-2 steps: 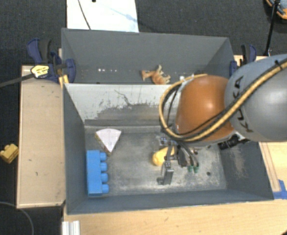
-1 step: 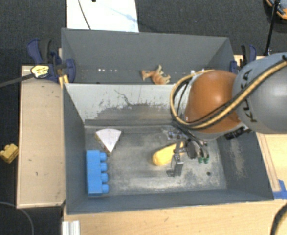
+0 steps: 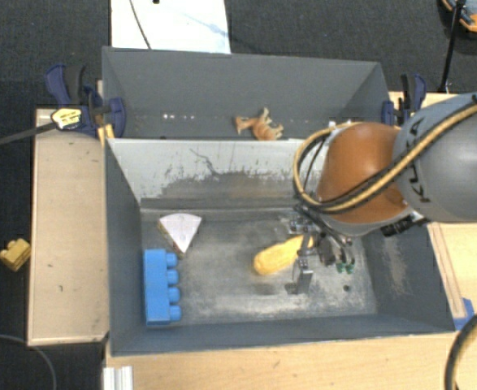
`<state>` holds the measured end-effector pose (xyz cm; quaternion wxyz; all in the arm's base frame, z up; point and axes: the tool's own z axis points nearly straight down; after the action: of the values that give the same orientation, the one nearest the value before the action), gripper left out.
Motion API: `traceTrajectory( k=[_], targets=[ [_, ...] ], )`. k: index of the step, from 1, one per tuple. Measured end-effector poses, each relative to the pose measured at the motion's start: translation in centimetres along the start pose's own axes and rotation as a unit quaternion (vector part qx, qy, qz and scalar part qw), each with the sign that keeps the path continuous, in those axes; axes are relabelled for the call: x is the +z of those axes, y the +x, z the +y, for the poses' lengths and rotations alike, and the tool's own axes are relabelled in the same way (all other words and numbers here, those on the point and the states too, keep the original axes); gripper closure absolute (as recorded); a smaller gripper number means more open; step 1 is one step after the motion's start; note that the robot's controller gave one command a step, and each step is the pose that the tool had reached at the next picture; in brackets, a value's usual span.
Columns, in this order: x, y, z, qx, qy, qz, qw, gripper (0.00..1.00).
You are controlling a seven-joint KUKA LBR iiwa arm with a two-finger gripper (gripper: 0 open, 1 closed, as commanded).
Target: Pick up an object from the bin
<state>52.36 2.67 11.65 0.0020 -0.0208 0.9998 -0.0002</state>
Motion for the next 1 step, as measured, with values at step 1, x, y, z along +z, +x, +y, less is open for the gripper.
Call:
traceTrajectory(
  k=[1],
  targets=[
    [4.48,-1.53,-1.68,0.061,-0.001,0.0005,0.9981,1.0]
  ],
)
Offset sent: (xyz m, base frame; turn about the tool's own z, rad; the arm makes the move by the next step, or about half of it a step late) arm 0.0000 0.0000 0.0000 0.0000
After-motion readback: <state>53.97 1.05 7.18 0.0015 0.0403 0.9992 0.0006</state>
